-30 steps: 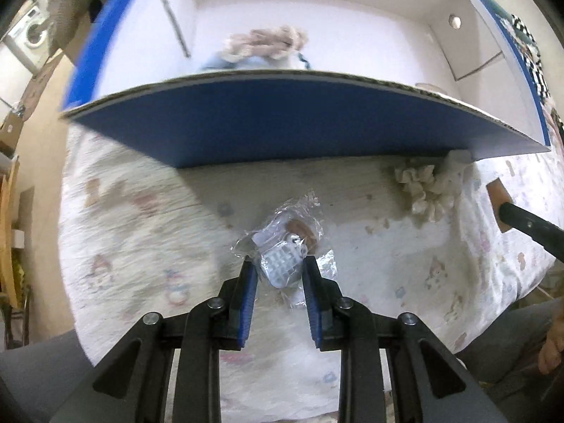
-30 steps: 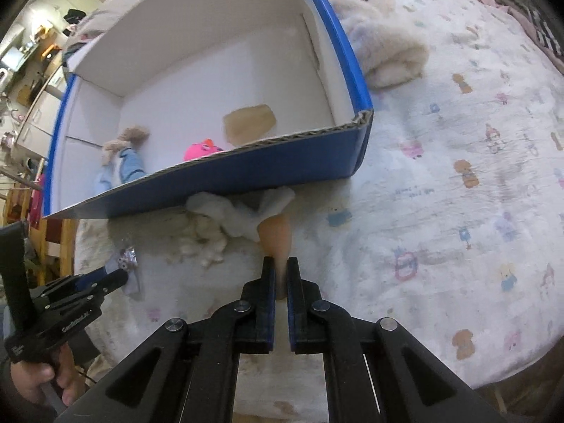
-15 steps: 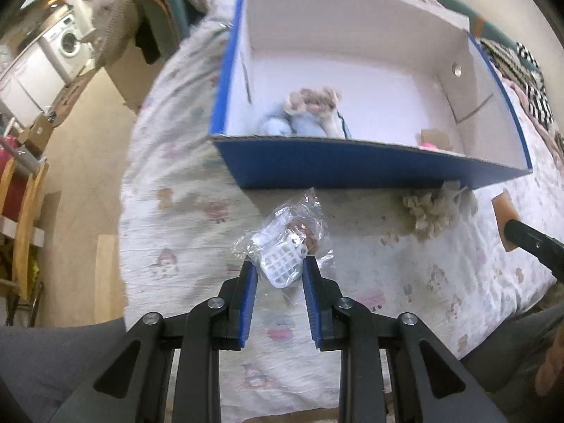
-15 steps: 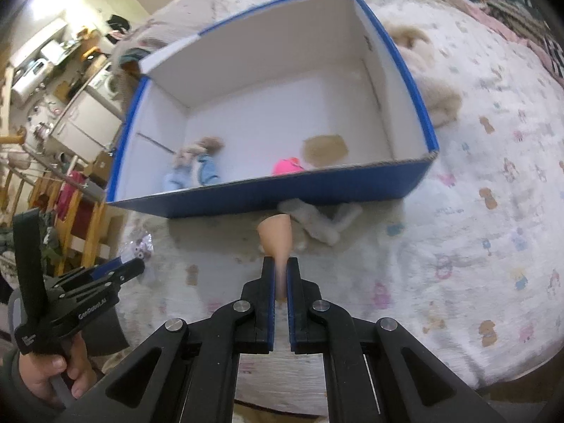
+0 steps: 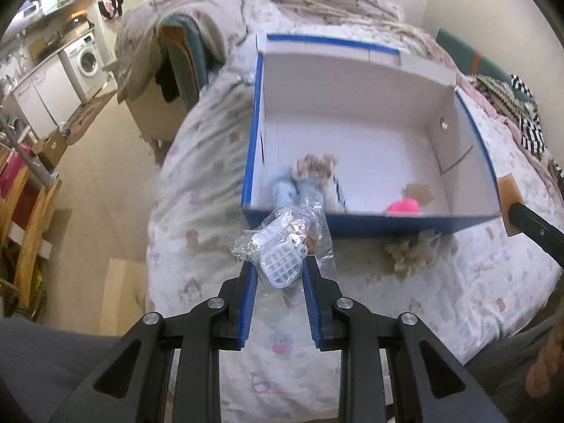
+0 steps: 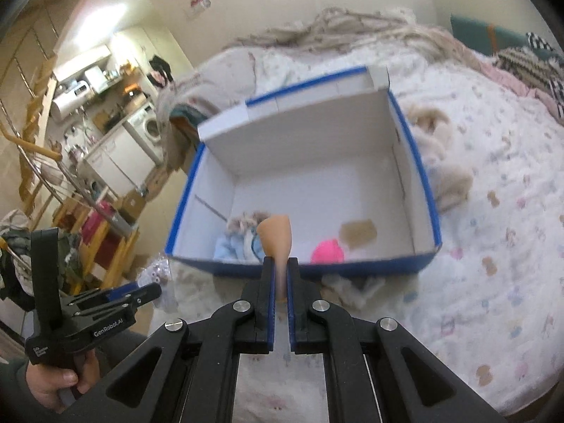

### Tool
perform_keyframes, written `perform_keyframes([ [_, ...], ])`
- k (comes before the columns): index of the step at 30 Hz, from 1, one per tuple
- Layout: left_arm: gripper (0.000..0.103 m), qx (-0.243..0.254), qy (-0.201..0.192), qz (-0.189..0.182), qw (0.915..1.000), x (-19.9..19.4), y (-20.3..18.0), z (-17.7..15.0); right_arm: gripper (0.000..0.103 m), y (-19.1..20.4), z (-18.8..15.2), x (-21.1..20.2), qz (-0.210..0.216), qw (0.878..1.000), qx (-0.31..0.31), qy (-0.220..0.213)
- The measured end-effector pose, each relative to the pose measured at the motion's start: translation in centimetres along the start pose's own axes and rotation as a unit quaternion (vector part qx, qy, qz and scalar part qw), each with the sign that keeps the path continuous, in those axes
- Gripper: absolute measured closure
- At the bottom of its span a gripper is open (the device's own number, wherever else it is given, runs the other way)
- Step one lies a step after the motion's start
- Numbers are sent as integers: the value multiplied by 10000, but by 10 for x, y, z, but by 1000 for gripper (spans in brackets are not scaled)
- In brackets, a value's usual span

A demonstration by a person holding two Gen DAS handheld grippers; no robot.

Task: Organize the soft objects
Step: 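Lift the bag and cylinder and carry both over the box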

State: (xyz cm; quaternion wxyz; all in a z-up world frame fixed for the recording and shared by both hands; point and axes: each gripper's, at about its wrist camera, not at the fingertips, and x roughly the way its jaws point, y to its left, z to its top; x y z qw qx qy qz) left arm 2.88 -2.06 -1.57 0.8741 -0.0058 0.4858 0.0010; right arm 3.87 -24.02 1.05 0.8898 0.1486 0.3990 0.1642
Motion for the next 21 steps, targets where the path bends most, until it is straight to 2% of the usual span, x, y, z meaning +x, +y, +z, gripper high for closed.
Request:
perform_keyframes([
  [7, 80, -13, -313, 27, 9995, -6, 5, 35, 96, 2, 18, -17, -52, 9982, -49, -588],
  [21, 80, 76, -519, -8, 9986, 2, 1, 94, 96, -7, 59, 1, -98, 9985, 28, -545],
])
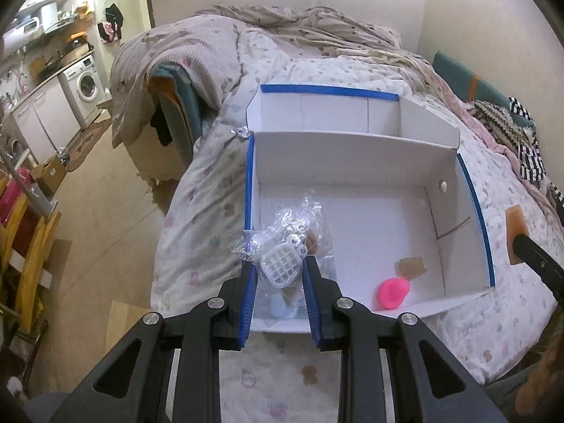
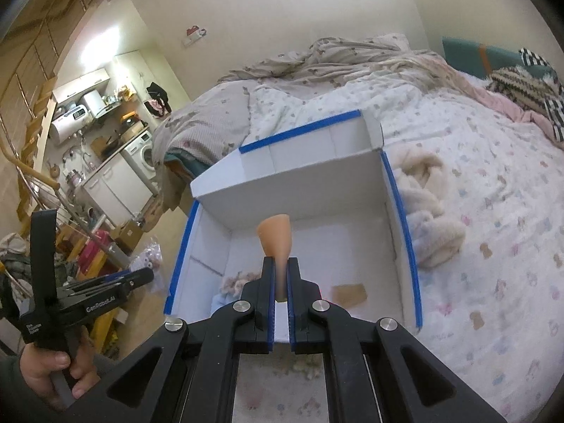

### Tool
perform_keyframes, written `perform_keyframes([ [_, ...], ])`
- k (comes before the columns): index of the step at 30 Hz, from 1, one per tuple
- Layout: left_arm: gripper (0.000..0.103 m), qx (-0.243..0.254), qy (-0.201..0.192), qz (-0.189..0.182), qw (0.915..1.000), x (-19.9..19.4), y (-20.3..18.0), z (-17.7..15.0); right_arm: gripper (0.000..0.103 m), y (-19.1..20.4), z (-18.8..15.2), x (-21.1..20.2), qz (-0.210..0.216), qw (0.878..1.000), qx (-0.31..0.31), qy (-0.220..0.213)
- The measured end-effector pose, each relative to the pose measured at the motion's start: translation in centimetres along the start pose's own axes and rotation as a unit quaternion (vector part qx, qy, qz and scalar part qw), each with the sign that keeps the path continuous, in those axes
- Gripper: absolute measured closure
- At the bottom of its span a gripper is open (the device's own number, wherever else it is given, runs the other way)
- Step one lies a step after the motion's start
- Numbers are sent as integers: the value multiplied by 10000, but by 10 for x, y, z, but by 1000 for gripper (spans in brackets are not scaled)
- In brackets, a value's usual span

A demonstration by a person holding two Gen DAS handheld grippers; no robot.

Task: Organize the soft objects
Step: 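Lift the bag and cylinder and carry both over the box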

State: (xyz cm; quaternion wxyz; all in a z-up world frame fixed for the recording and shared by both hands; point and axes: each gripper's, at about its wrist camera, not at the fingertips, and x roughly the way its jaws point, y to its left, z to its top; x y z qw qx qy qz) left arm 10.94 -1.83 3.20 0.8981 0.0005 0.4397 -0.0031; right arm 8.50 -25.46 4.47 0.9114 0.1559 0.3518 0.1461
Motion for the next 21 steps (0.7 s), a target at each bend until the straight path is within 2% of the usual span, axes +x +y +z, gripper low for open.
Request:
perform_keyframes([
  [13, 80, 239, -77, 93, 9996, 31, -14, 32, 96, -4, 33, 40, -123, 9995, -268, 94],
  [14, 80, 363, -73, 199, 9991, 39, -18, 32, 96, -6, 31, 46, -142, 9995, -243, 138],
  [17, 80, 368, 83, 68, 9993, 61, -25, 30, 96, -14, 22, 63, -255, 9990, -182, 323],
  [21, 80, 445, 69, 60, 9990, 82, -30, 20, 96, -19, 9, 90, -524, 9956, -270, 730],
])
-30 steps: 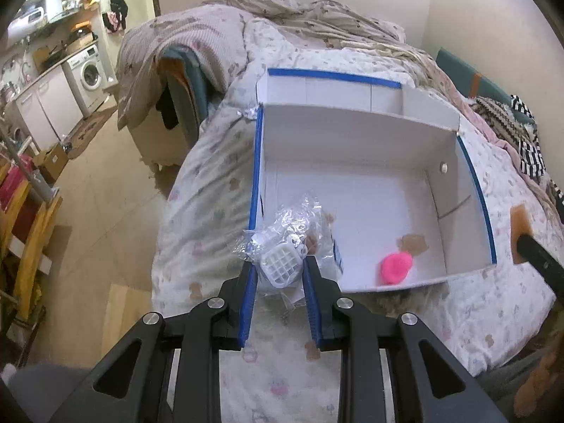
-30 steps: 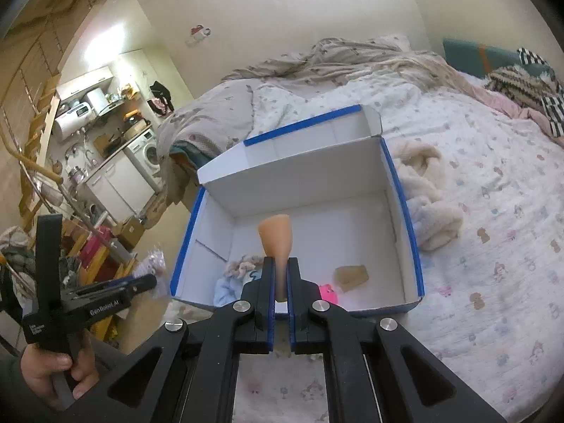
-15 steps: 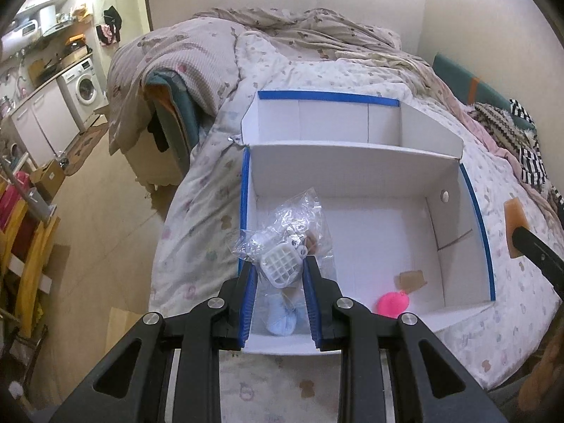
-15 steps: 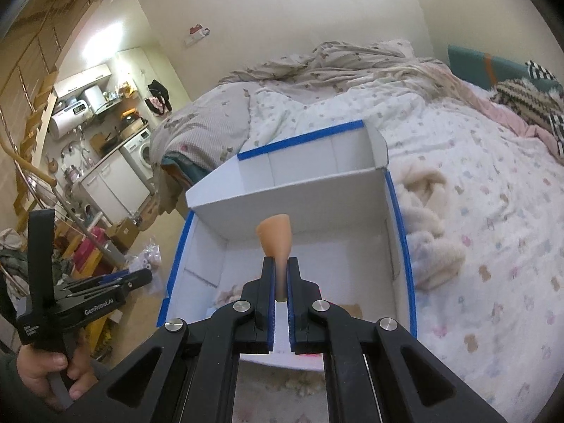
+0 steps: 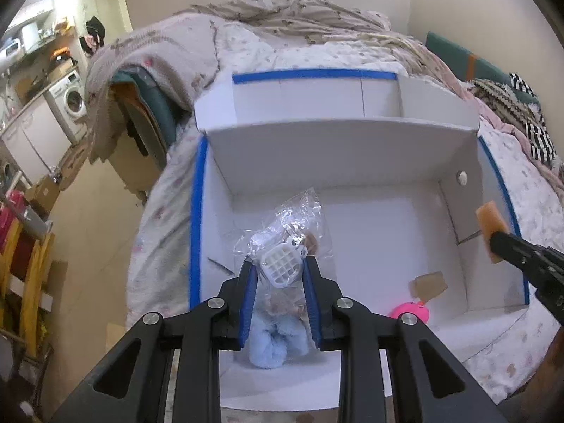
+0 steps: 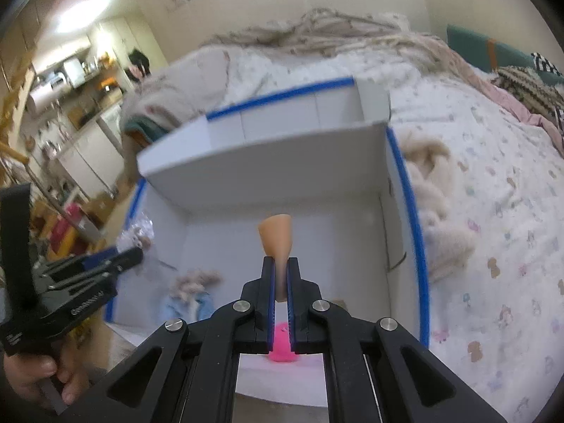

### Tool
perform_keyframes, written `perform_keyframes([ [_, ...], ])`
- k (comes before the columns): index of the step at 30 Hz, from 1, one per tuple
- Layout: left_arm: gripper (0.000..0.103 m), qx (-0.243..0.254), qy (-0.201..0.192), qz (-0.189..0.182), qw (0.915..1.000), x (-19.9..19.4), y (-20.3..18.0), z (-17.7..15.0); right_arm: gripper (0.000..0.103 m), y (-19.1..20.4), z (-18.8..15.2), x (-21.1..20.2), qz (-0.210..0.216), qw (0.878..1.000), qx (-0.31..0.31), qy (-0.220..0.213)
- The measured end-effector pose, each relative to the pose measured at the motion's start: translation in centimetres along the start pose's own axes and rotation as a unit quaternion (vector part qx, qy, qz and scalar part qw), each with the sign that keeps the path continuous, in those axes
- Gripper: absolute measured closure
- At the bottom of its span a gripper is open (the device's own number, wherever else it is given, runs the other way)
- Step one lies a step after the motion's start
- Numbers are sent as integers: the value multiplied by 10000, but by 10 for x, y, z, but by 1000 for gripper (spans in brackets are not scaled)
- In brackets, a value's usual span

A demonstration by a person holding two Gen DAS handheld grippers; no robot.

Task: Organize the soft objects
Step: 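Lift the bag and cylinder and carry both over the box, then open the left tool to drop the bag while the right tool drops the cylinder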

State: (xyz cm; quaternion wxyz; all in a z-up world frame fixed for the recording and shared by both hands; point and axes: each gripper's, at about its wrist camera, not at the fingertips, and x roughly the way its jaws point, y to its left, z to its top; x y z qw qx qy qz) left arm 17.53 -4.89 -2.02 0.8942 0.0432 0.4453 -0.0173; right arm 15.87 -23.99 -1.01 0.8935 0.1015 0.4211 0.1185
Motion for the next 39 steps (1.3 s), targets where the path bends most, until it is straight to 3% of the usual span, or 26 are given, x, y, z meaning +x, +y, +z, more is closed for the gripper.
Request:
perform_keyframes([
  [4, 80, -116, 222, -87, 9996, 17, 1, -5, 96, -2, -7, 13, -120, 9996, -81, 259],
  [20, 80, -97, 496, -49, 9987, 40, -4, -3, 95, -10, -12, 38, -216, 9964, 78, 812],
  [35, 79, 67, 448, -147, 9989, 43, -13, -11, 94, -11, -13, 37, -110, 9964, 131, 829],
  [39, 79, 93, 504, -142, 9986, 44, -14, -13, 89, -13, -12, 37, -109, 9964, 190, 813],
])
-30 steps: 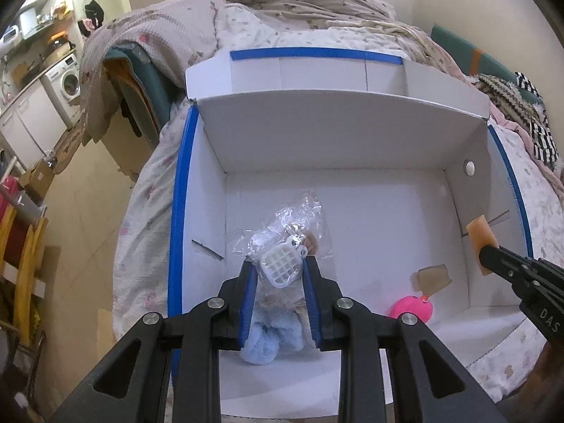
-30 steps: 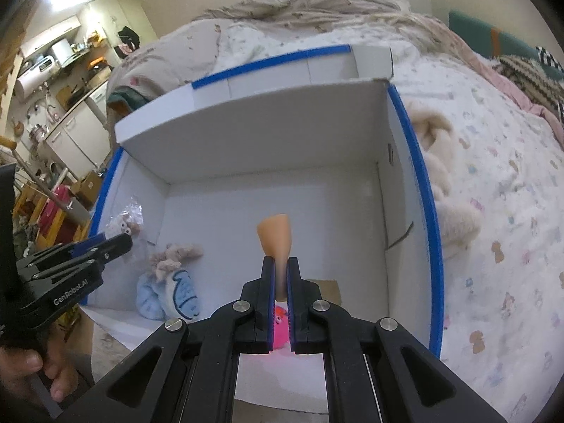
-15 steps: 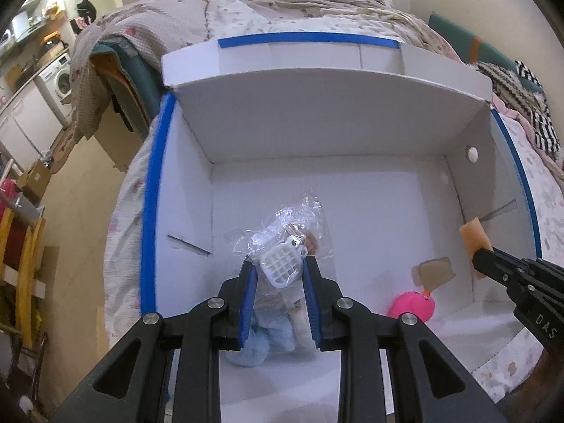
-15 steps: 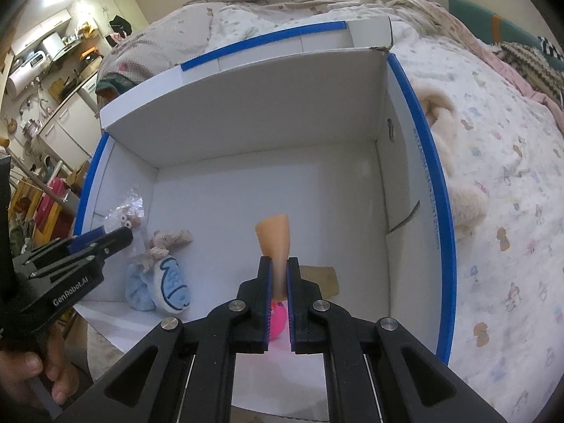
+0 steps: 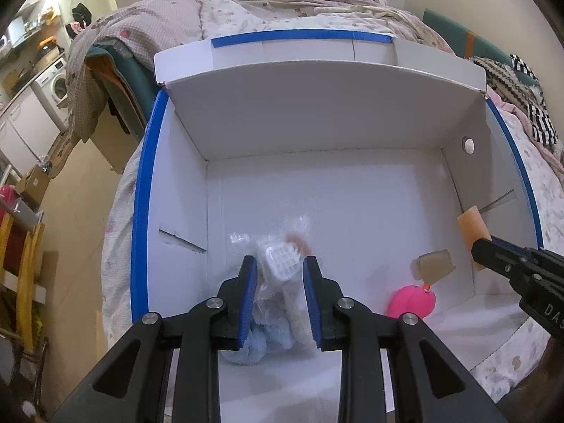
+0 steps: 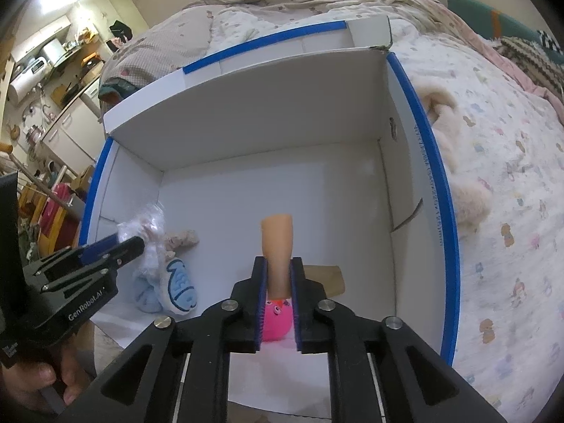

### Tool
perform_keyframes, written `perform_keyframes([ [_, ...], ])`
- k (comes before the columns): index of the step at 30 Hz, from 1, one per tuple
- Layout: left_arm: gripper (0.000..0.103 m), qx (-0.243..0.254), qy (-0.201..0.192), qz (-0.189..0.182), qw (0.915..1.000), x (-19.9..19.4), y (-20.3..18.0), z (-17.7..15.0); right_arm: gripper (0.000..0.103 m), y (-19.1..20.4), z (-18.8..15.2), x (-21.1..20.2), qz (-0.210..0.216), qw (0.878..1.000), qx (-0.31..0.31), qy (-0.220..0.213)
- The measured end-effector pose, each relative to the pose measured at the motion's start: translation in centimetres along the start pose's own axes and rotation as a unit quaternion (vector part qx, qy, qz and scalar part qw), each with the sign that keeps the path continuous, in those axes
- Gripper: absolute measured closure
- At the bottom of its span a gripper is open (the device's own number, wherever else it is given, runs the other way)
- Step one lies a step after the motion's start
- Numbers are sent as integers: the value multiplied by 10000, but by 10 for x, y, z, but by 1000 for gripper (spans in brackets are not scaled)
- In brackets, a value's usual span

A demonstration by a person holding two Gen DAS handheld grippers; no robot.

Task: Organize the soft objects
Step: 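Open the left tool to drop the bag while the right tool drops the cylinder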

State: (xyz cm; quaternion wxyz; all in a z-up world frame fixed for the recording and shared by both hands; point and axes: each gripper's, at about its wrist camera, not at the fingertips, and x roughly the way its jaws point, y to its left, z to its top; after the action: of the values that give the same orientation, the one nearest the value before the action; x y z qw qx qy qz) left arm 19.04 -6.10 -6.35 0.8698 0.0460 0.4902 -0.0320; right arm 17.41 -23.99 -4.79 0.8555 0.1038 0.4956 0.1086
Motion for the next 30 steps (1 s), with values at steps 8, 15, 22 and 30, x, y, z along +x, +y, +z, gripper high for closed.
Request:
perform_keyframes([
  [8, 54, 25, -91, 63, 9999, -5, -2, 0, 73, 1, 0, 0, 58, 10000, 46, -9],
  [15, 40, 54, -156, 94, 9998, -10, -1, 2, 29, -1, 3, -7, 205, 9994, 167, -235],
  [22, 40, 58, -133, 84, 9999, -9, -1, 2, 28, -3, 3, -6, 216, 9993, 223, -195],
  [30, 40, 56, -181, 123, 9997, -13, 1, 1, 28, -2, 3, -7, 207, 9993, 236, -210],
])
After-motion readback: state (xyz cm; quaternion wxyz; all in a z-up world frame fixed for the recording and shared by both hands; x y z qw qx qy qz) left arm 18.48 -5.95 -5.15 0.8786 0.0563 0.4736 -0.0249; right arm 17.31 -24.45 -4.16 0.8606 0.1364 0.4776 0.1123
